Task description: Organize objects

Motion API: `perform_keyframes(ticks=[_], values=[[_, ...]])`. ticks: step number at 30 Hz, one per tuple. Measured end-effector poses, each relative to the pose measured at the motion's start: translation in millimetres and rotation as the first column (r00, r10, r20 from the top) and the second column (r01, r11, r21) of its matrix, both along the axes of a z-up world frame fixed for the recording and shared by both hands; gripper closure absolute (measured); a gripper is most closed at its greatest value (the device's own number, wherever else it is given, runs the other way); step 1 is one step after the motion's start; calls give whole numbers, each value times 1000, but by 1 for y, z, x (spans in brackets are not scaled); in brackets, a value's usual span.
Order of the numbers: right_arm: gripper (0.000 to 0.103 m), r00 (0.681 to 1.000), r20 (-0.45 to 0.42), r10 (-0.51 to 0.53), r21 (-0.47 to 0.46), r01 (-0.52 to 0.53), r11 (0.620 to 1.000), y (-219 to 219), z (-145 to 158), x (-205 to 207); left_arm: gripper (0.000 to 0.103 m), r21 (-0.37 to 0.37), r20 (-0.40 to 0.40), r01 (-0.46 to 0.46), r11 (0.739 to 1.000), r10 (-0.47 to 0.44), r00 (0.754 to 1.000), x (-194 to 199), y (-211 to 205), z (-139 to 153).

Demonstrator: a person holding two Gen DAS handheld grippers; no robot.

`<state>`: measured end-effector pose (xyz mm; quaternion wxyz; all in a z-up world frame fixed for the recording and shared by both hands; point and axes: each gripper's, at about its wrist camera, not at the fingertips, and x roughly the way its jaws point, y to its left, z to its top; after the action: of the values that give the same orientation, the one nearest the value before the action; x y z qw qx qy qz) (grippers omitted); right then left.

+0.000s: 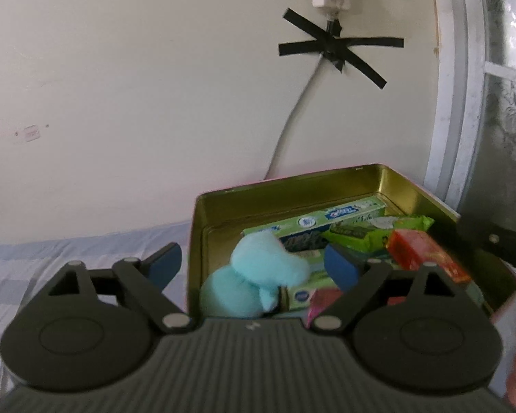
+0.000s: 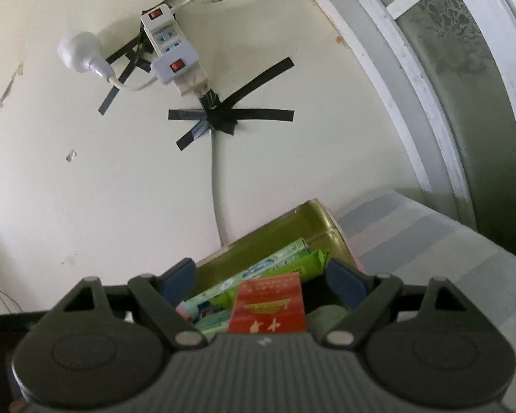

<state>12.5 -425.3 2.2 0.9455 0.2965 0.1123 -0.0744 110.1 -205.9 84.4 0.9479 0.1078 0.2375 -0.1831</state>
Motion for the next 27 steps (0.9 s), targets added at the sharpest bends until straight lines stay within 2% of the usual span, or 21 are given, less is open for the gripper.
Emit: perform_keyframes(ticks=[2, 4, 13, 21, 27], values=[[16, 1000, -28, 2, 11, -2, 1000, 9, 1, 0, 11, -8, -8, 7, 1000, -7, 1000, -8, 11, 0], [16, 1000, -30, 8, -15, -8, 1000, 25, 6, -6, 11, -16, -11, 7, 1000, -7, 1000, -15, 21, 0], [14, 1000, 10, -11, -110, 12, 994, 104, 30, -60, 9, -52, -5, 15, 999, -15, 1000, -47, 62, -8], [13, 999, 4, -44, -84, 44, 995, 131, 42, -100, 7, -88, -17, 35, 996, -36, 999, -72, 90, -18], [5, 999, 11, -47, -106, 48, 993, 151, 51, -116, 4, -93, -20, 55, 994, -57, 998, -90, 105, -23]])
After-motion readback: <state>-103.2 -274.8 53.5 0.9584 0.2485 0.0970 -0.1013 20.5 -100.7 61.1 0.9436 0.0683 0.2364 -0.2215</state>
